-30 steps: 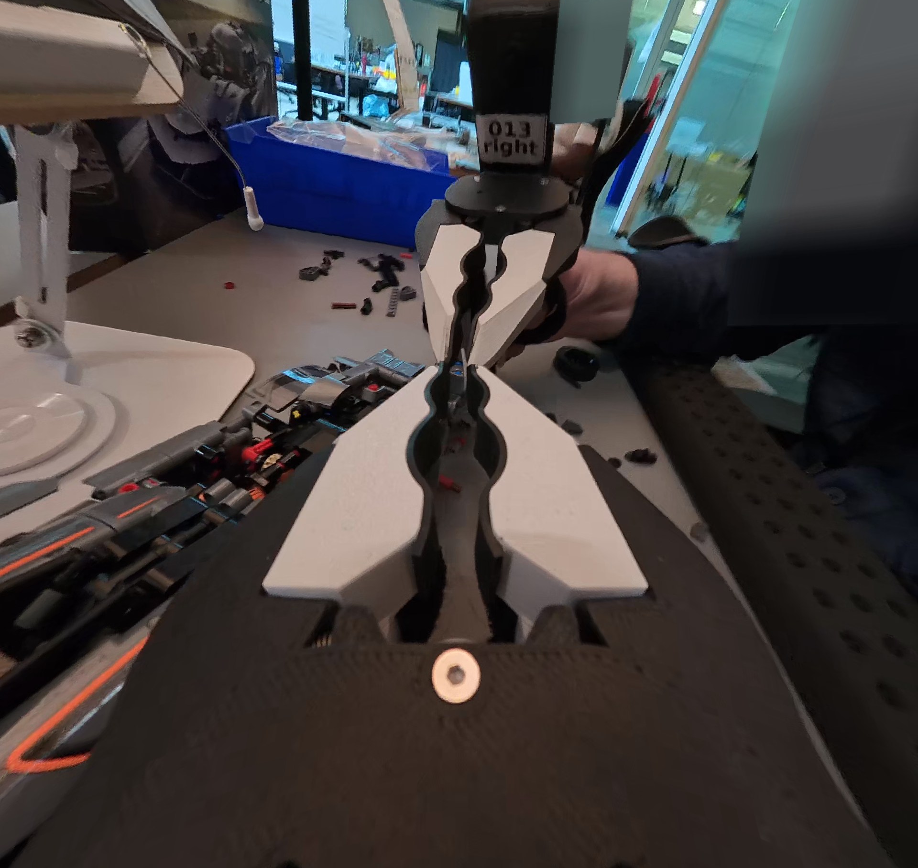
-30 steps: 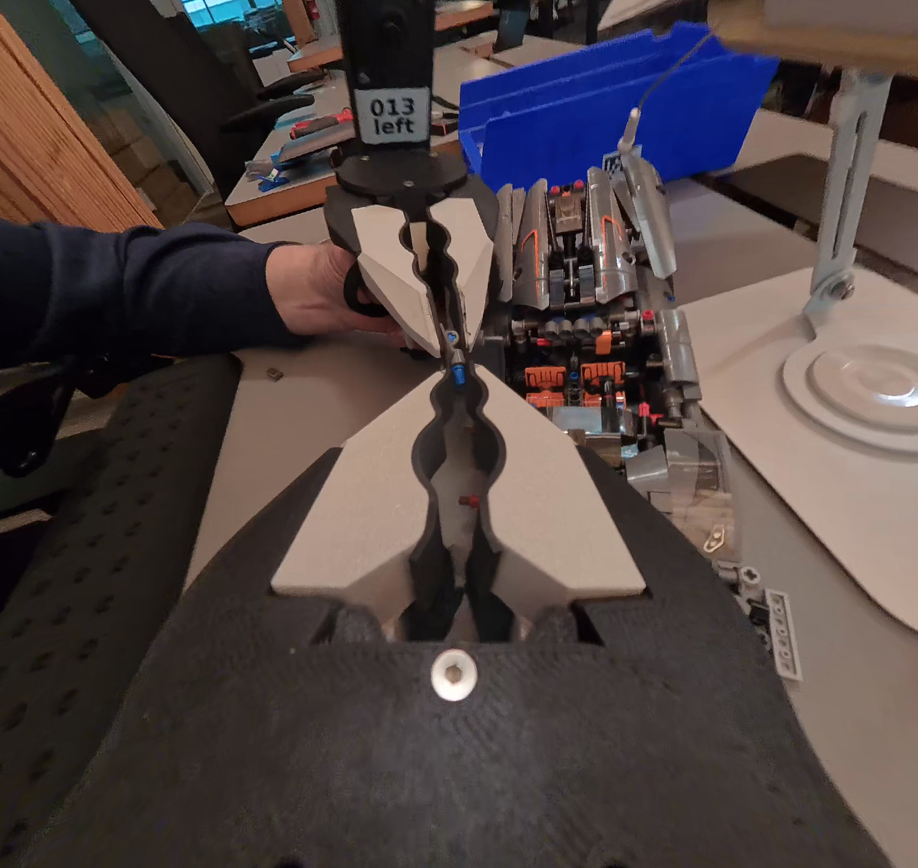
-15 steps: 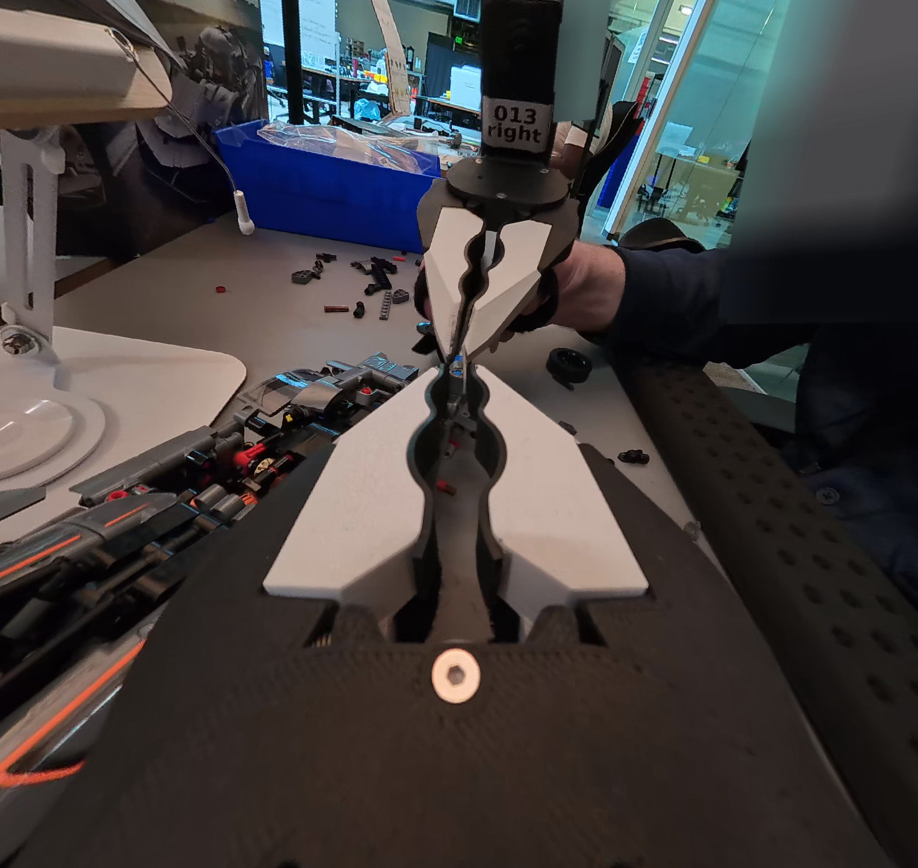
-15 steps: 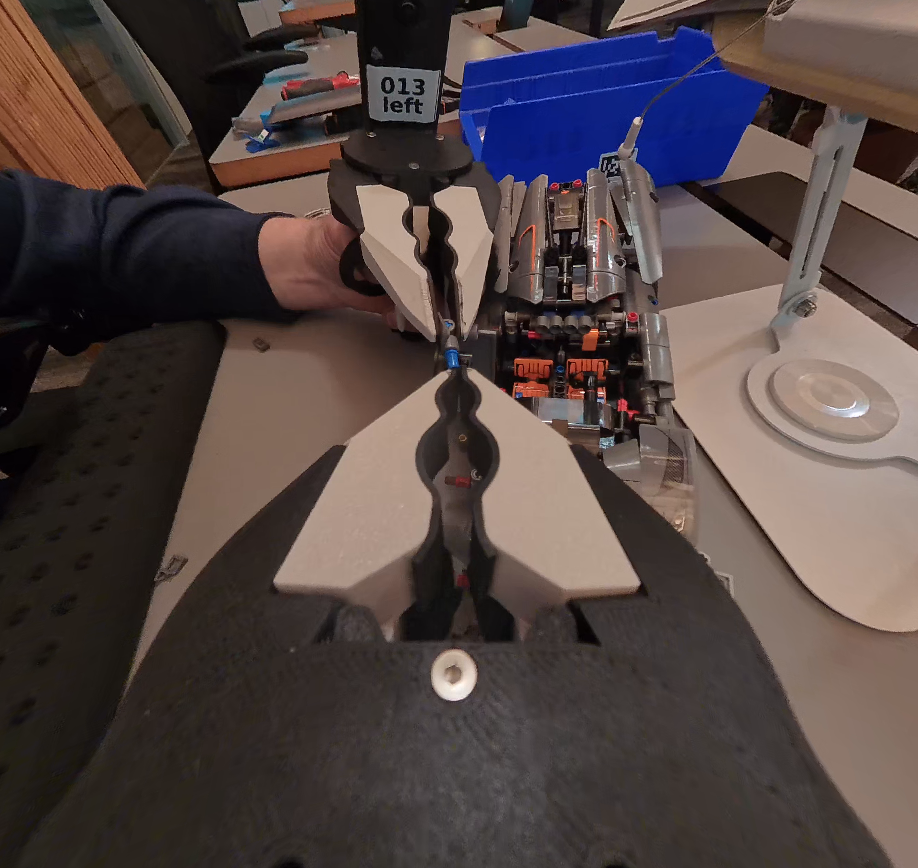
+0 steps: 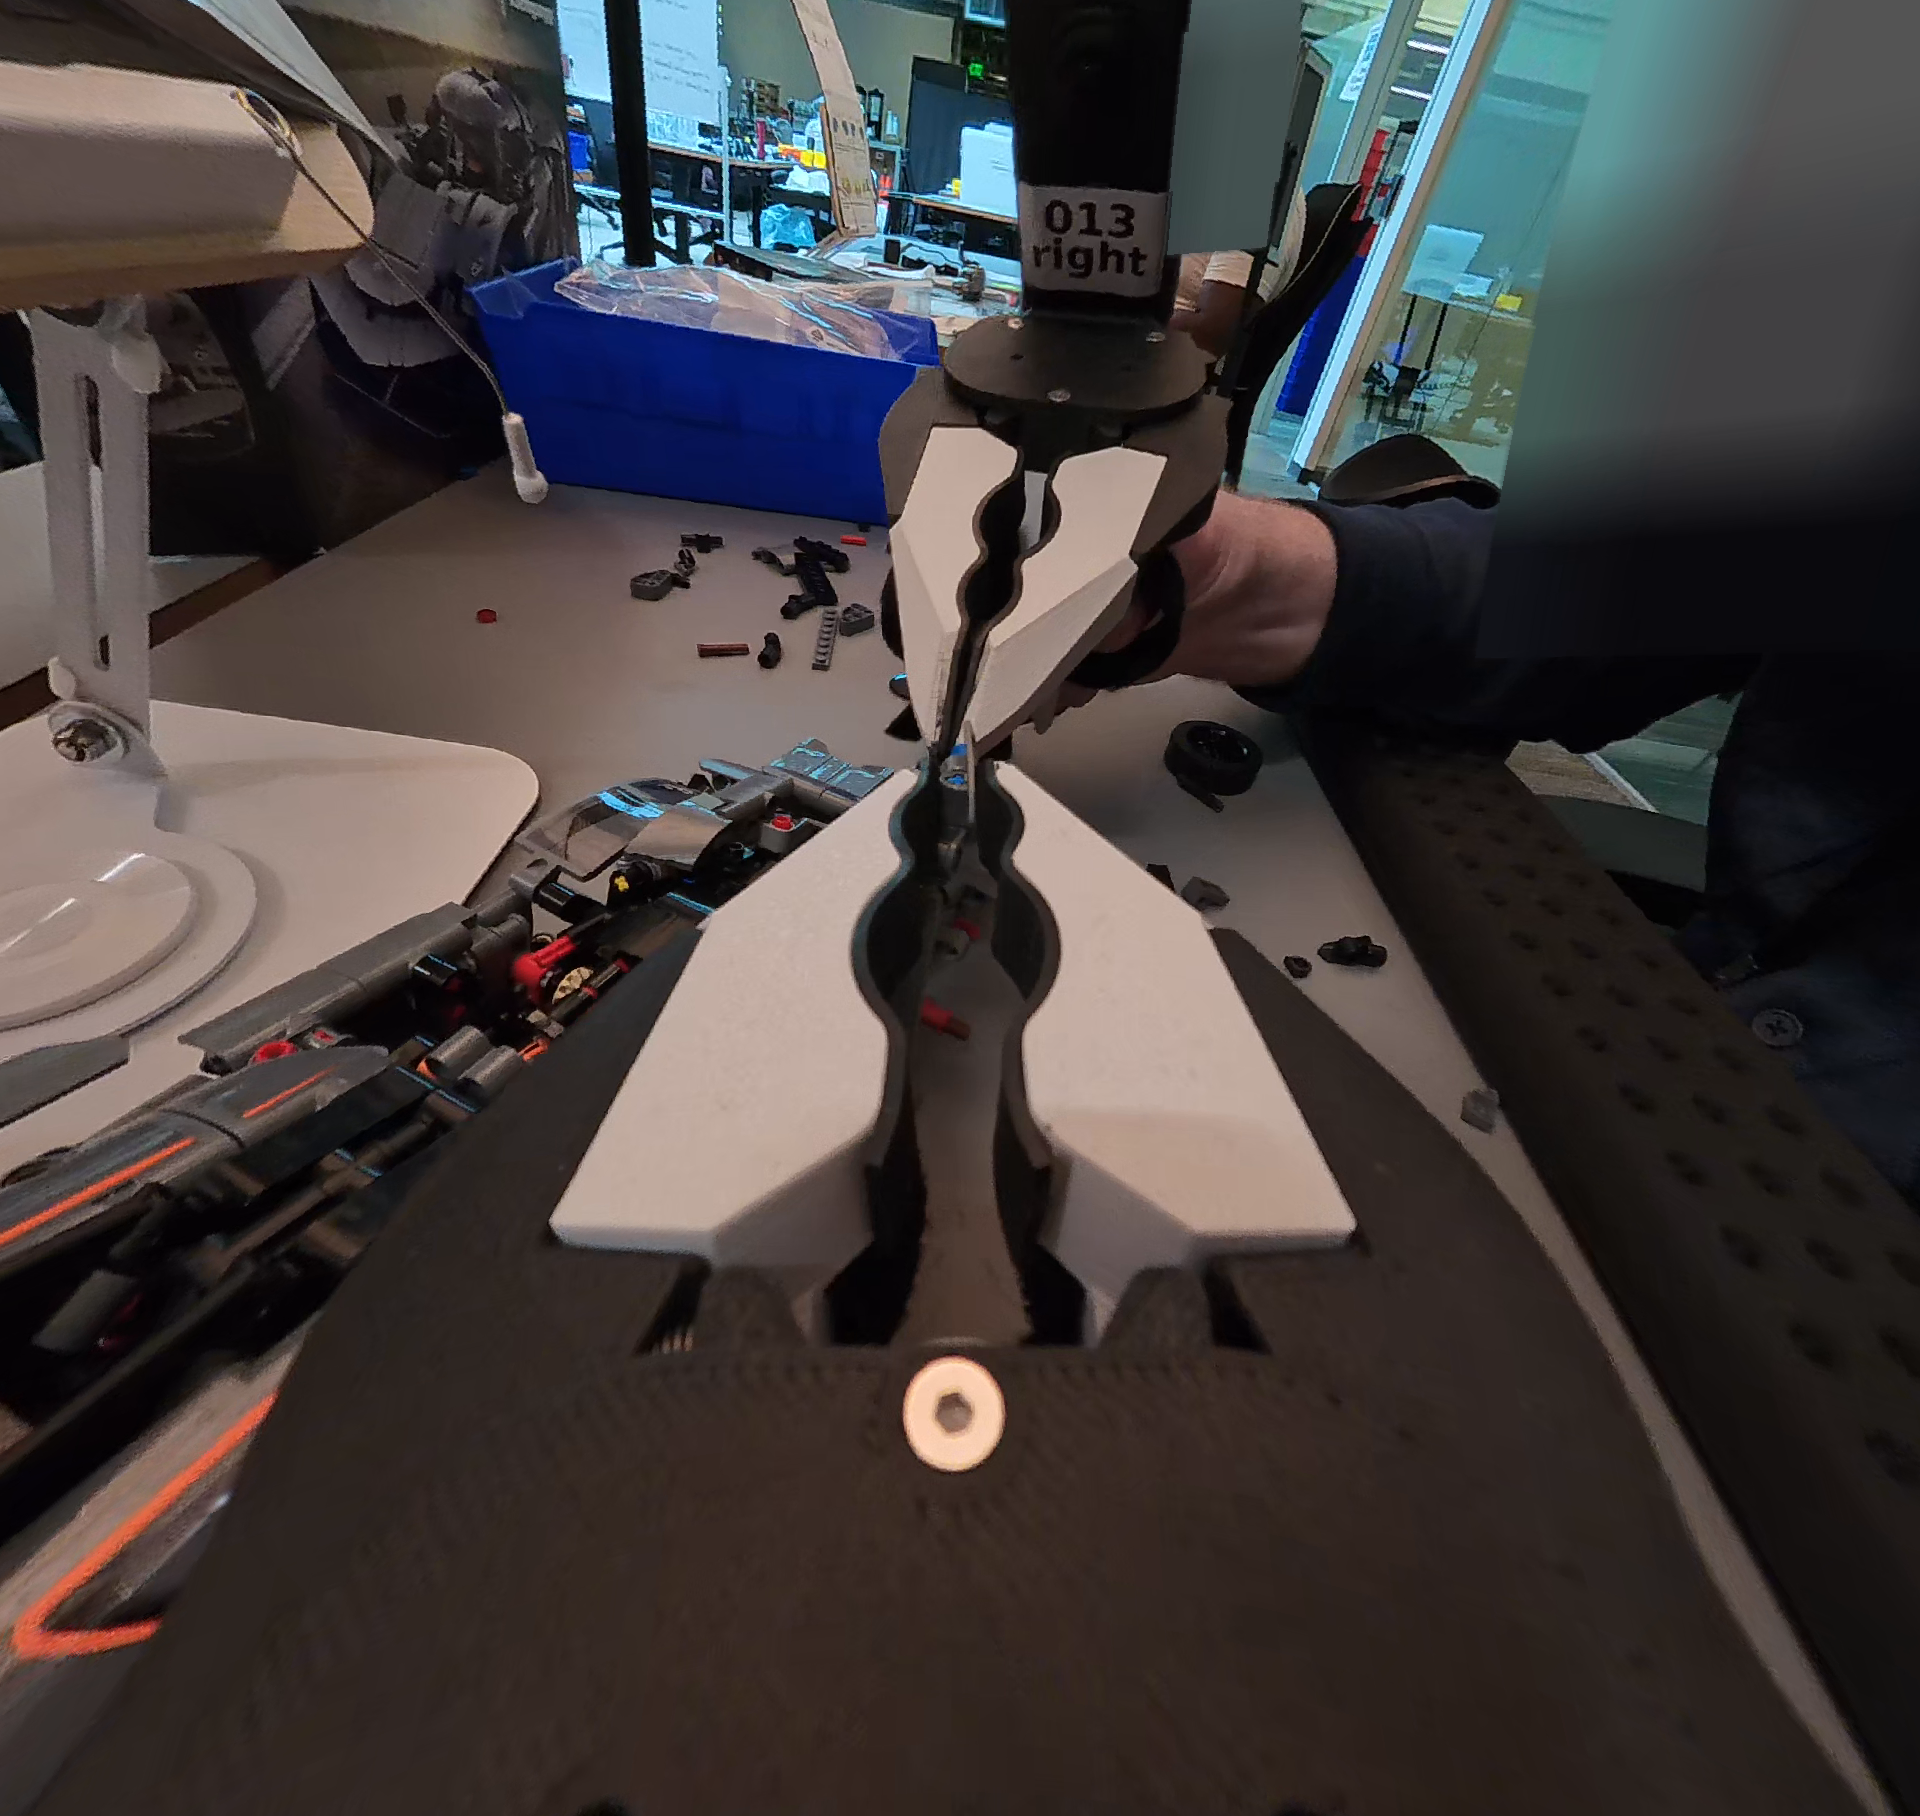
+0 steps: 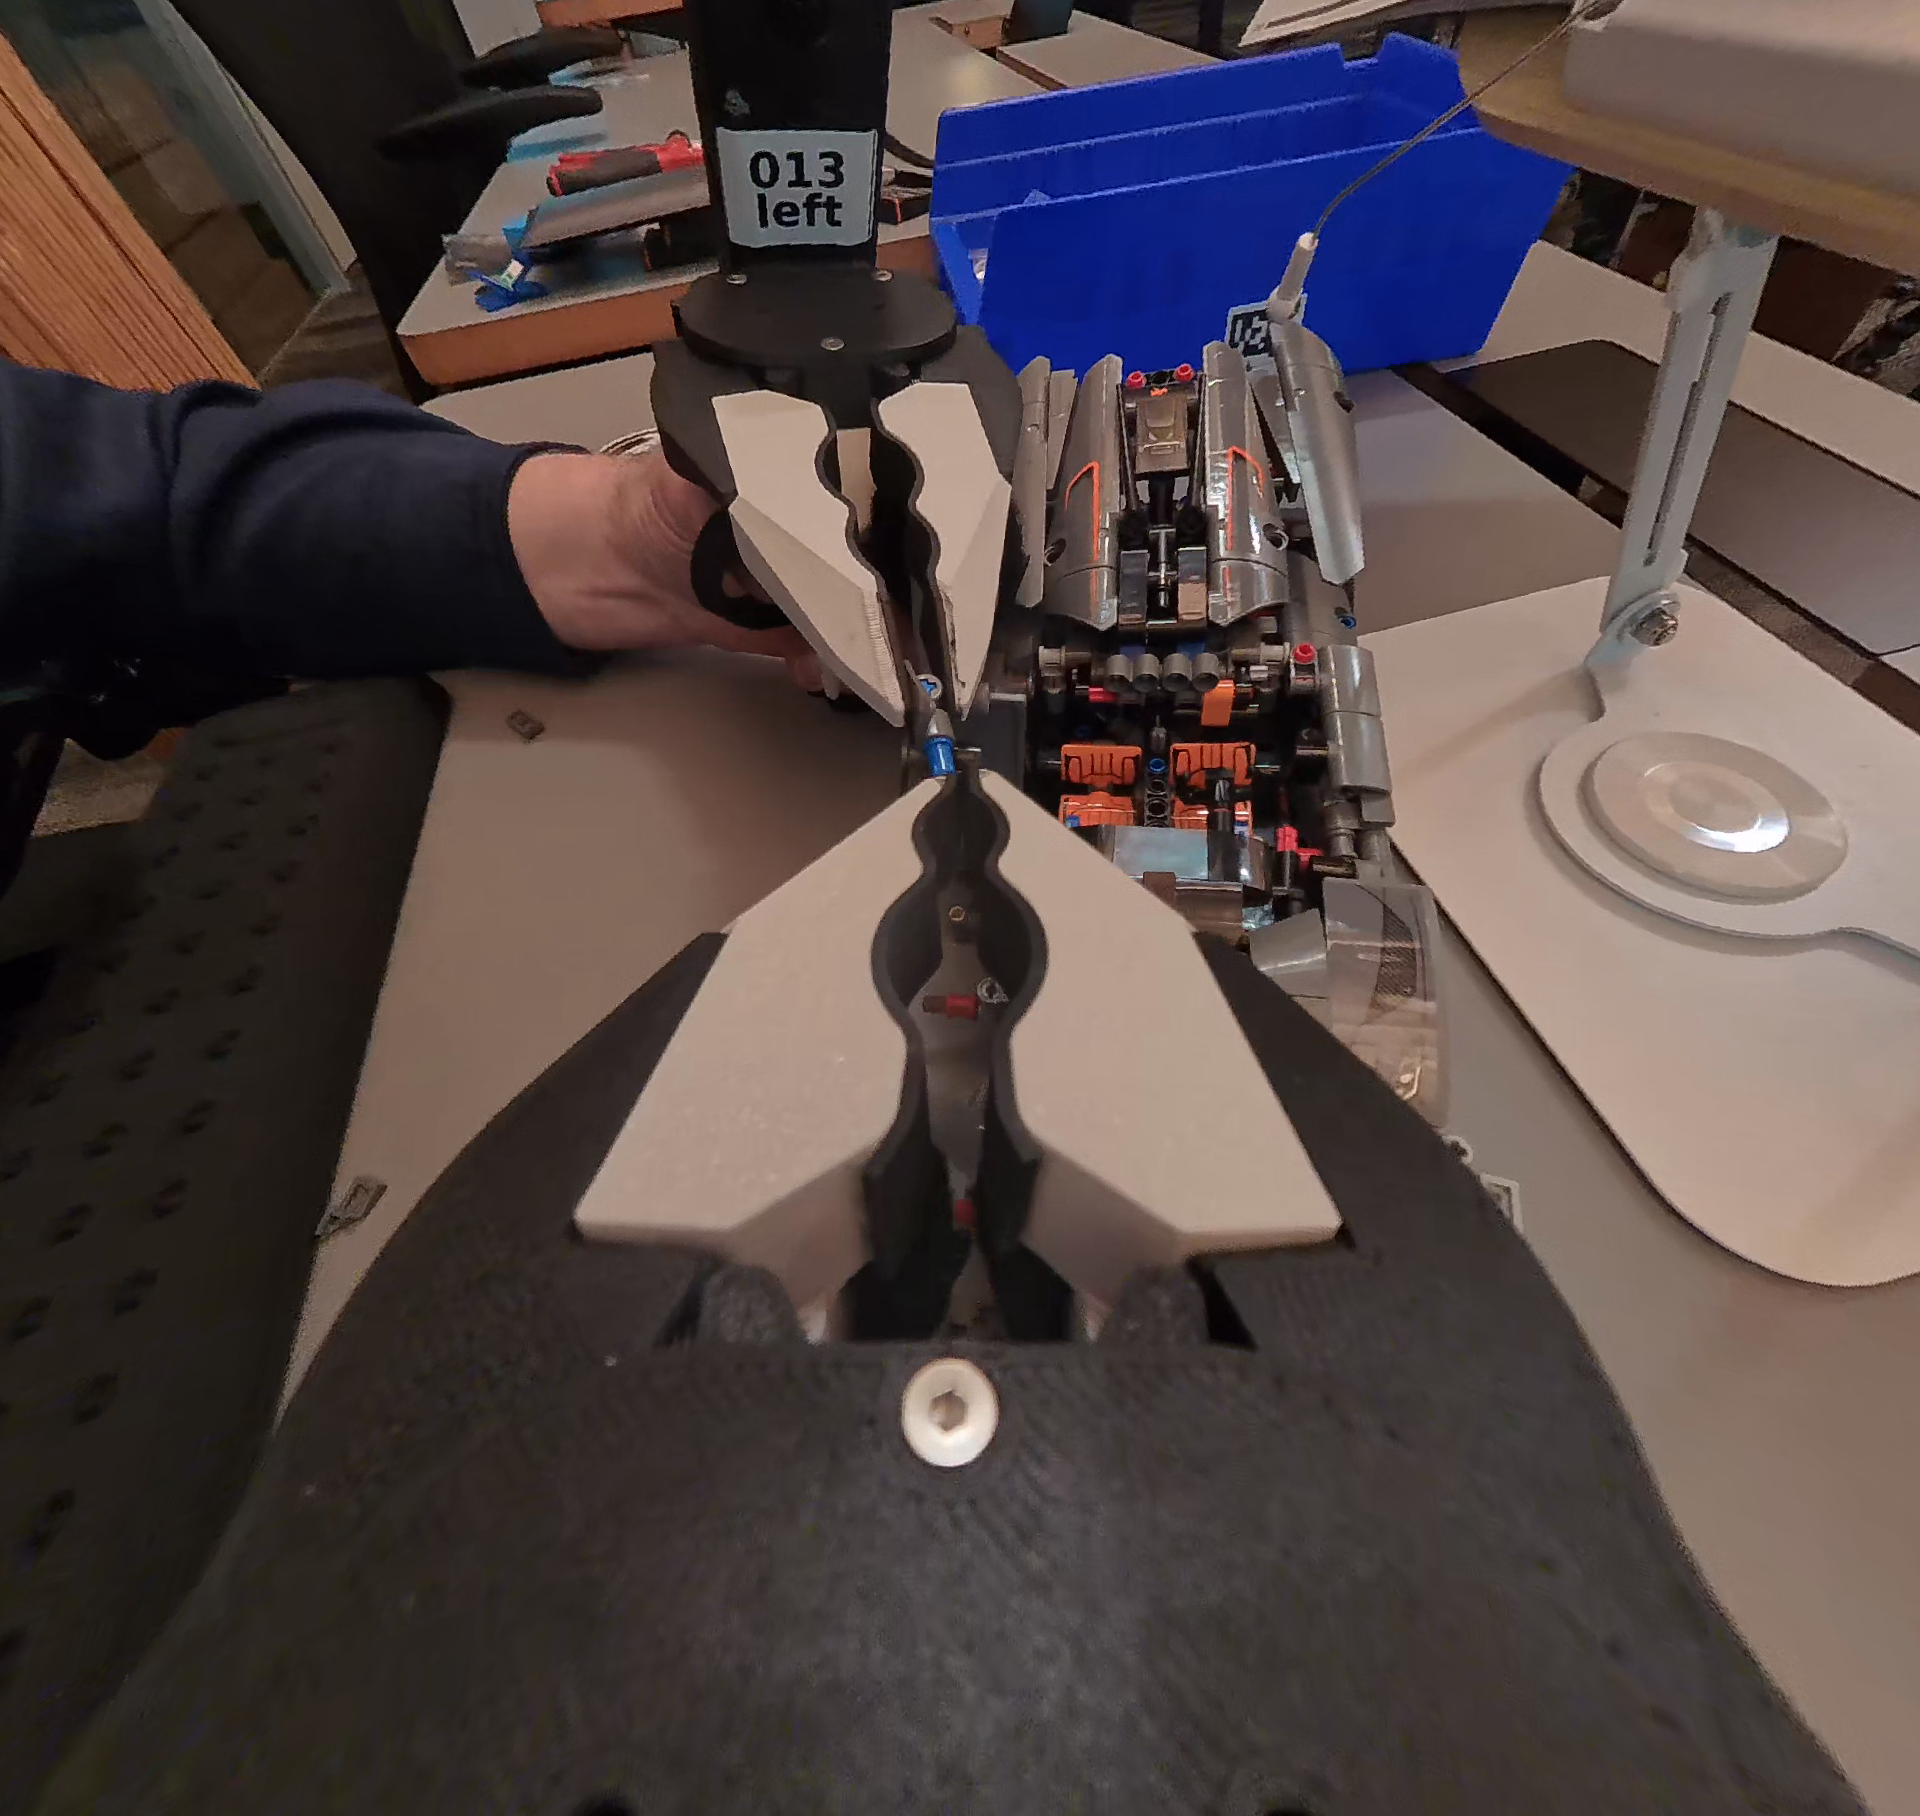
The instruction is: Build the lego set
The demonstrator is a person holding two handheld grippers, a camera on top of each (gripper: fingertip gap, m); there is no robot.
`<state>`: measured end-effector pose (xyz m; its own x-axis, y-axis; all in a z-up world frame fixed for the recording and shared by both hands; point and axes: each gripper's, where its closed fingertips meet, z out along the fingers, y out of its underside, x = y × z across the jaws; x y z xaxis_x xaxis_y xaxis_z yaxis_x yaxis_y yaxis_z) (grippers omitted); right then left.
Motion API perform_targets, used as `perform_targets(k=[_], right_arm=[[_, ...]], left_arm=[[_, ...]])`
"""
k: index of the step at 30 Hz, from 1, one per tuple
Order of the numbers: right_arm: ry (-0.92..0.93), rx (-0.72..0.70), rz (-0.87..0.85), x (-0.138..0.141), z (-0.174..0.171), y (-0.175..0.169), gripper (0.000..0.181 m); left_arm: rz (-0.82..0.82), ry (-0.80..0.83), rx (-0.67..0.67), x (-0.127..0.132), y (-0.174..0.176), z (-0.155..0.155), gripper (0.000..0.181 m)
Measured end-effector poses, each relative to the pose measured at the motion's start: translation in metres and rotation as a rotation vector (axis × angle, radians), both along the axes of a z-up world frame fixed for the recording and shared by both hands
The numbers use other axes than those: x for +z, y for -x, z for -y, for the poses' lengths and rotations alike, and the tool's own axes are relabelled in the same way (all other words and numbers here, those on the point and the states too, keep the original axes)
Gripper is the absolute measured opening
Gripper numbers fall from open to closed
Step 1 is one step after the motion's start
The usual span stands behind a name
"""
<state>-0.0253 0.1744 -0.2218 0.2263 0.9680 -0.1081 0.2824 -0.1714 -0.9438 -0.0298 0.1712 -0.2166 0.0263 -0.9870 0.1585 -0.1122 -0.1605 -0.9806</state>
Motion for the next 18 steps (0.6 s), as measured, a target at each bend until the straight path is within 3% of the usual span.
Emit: perform_targets(k=[4, 6, 8, 13, 18], right_arm=[[-0.001, 0.014, 0.022, 0.001, -0.001, -0.007, 0.000], [-0.019, 0.014, 0.061, -0.002, 0.001, -0.006, 0.025], [-0.056, 0.025, 0.087, -0.005, 0.006, 0.001, 0.028], [-0.113, 0.011, 0.126, -0.013, 0.006, 0.012, 0.015], [-0.123, 0.044, 0.133, -0.013, 0.007, 0.011, 0.014]], left_arm=[[-0.030, -0.023, 0.003, 0.001, 0.001, 0.001, 0.004], [-0.038, -0.025, 0.005, 0.001, 0.003, 0.000, 0.004], [-0.041, -0.023, -0.002, 0.001, 0.002, 0.001, 0.004], [-0.062, -0.034, -0.020, -0.002, -0.002, 0.006, 0.004], [-0.085, -0.054, -0.033, -0.003, -0.003, 0.008, 0.004]])
